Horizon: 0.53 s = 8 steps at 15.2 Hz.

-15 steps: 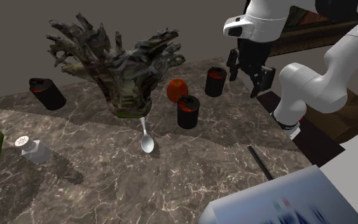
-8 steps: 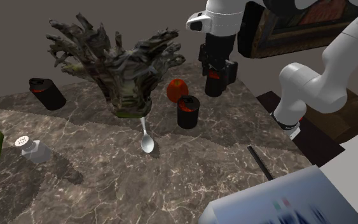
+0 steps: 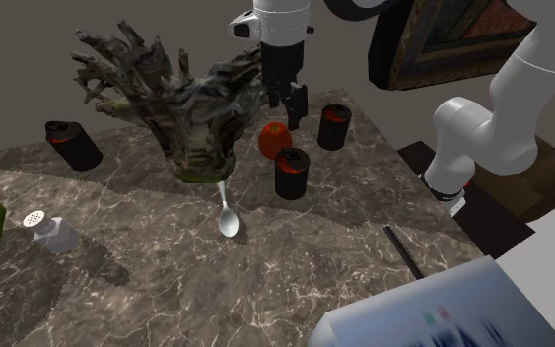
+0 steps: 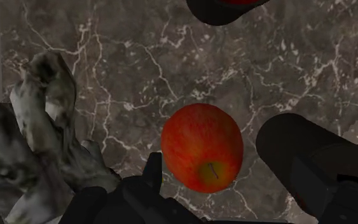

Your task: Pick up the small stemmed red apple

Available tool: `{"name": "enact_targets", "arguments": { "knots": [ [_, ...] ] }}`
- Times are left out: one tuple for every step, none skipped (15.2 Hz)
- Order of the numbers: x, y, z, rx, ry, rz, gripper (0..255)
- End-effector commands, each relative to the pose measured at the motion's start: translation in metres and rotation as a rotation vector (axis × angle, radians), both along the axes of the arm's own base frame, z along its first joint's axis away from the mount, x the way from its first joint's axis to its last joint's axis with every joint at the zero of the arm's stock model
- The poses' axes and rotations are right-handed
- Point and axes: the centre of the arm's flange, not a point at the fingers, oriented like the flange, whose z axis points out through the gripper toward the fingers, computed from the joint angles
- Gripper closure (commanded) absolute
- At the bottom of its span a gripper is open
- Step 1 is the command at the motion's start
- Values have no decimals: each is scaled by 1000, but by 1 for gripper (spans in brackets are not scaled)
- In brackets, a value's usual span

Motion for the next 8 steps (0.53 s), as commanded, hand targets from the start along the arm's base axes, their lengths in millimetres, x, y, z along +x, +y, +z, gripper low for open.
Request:
{"name": "enact_targets", "arguments": {
  "knots": [
    [9, -8, -4, -1, 0, -2, 0],
    [9, -8, -9, -1, 0, -2, 0],
    [9, -8, -15, -1, 0, -2, 0],
    [9, -8, -20, -1, 0, -2, 0],
    [9, -8, -25, -1, 0, -2, 0],
    [9, -8, -31, -1, 0, -2, 0],
    [9, -8, -36, -1, 0, -2, 0],
    [9, -8, -39, -1, 0, -2, 0]
  ]
}}
